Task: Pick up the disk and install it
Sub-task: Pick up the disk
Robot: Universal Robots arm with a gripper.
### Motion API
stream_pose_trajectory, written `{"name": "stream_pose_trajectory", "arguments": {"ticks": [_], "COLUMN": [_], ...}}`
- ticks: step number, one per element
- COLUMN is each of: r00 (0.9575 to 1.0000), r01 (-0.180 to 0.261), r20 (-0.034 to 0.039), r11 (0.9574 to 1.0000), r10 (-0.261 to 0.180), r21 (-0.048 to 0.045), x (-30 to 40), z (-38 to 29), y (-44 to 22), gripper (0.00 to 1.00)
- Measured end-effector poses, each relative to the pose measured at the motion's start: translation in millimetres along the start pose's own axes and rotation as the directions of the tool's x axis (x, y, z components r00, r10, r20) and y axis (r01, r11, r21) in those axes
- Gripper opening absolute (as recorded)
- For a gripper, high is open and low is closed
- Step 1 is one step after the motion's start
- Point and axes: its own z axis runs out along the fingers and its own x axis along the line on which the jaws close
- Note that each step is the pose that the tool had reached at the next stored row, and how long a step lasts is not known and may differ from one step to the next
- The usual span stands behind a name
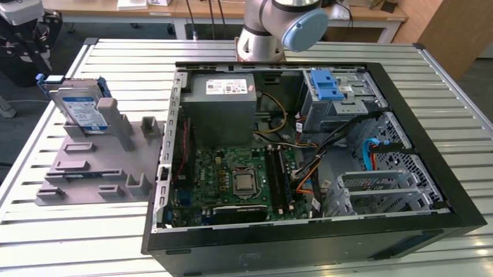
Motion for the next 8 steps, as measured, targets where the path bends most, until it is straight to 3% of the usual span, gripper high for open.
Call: {"name": "stream_pose_trajectory", "arguments": {"ticks": [8], "r00": [0.9979], "r01": [0.065], "r20": [-0.0029], "r11": [0.9979], "r10": [-0.065], "r21": [-0.0002], "x": [0.0], "z": [0.0], "y": [0.0], "gripper": [0.11]}}
